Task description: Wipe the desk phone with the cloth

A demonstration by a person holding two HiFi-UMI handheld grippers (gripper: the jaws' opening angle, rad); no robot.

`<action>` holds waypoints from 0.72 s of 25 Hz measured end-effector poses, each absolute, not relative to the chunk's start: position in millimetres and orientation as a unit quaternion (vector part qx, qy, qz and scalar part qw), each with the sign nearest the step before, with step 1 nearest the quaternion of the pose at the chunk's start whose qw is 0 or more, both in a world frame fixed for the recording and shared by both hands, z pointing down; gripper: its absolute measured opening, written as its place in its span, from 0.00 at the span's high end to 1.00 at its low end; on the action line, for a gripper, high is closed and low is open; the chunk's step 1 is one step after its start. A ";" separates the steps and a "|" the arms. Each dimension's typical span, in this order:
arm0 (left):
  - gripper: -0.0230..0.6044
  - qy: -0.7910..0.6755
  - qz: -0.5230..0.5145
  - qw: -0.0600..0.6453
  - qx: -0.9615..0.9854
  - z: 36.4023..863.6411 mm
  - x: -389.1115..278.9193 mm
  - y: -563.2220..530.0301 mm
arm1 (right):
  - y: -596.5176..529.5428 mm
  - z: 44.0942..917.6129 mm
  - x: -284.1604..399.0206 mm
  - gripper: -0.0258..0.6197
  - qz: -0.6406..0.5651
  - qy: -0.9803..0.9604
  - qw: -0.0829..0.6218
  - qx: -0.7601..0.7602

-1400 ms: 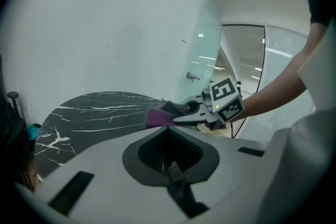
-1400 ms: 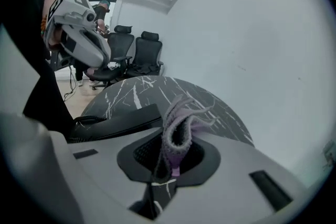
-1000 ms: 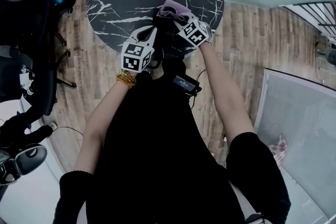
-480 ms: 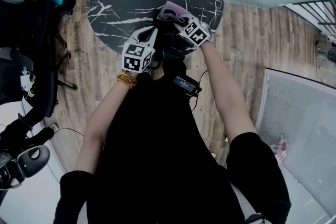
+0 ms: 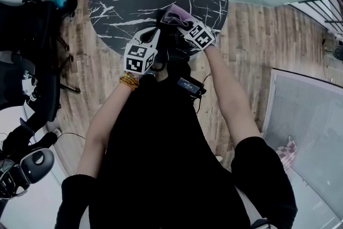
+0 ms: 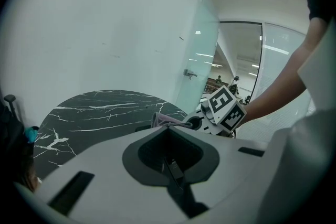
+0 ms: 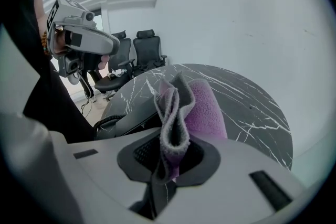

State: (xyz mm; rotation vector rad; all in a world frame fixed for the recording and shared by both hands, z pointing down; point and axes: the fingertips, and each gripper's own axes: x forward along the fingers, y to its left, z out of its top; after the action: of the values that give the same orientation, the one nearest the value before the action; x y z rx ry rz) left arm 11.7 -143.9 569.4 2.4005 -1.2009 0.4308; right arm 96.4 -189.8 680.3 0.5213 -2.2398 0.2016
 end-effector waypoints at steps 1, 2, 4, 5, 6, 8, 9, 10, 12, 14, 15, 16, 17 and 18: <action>0.94 -0.430 0.155 0.210 0.864 569.3 12.3 -143.9 | -188.9 680.9 96.2 0.88 0.080 -0.886 0.406 0.207; 0.94 -0.429 0.155 0.209 0.865 569.2 12.9 -144.0 | -188.0 681.6 96.0 0.88 0.080 -0.885 0.409 0.207; 0.94 -0.426 0.155 0.208 0.867 568.6 14.1 -143.7 | -185.6 683.0 95.9 0.88 0.080 -0.883 0.413 0.207; 0.94 -0.425 0.155 0.207 0.867 568.2 14.7 -143.4 | -184.4 683.9 96.3 0.88 0.082 -0.882 0.414 0.207; 0.94 -0.425 0.154 0.206 0.868 567.8 15.2 -143.2 | -183.2 684.5 96.8 0.88 0.084 -0.882 0.414 0.208; 0.94 -0.425 0.153 0.205 0.868 566.8 14.8 -143.2 | -180.8 685.4 97.7 0.88 0.087 -0.881 0.414 0.210; 0.94 -0.427 0.152 0.206 0.867 566.7 13.3 -143.7 | -179.5 686.1 97.8 0.88 0.088 -0.881 0.414 0.211; 0.94 -0.429 0.151 0.206 0.866 566.8 11.1 -144.4 | -178.1 687.1 97.6 0.88 0.090 -0.881 0.414 0.212; 0.94 -0.433 0.150 0.209 0.864 567.4 6.1 -145.8 | -175.2 689.0 96.5 0.88 0.095 -0.880 0.413 0.215; 0.94 -0.435 0.150 0.210 0.863 568.0 3.3 -146.3 | -172.0 690.7 95.4 0.88 0.100 -0.879 0.413 0.217; 0.94 -0.434 0.151 0.211 0.863 568.1 3.2 -146.3 | -170.6 691.5 95.1 0.88 0.102 -0.879 0.413 0.217; 0.94 -0.433 0.151 0.210 0.863 568.2 3.8 -146.2 | -169.3 692.3 95.1 0.88 0.104 -0.878 0.413 0.218; 0.94 -0.432 0.152 0.210 0.864 568.2 4.8 -146.0 | -168.2 692.9 95.1 0.88 0.106 -0.878 0.413 0.219; 0.94 -0.431 0.152 0.209 0.865 568.2 5.7 -145.8 | -167.3 693.6 95.0 0.88 0.108 -0.878 0.412 0.219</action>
State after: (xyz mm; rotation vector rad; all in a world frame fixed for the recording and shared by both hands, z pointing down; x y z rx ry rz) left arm 5.7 -145.8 568.2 2.4059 -1.1978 0.4227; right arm 95.0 -167.3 693.6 0.5517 -2.2078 0.2720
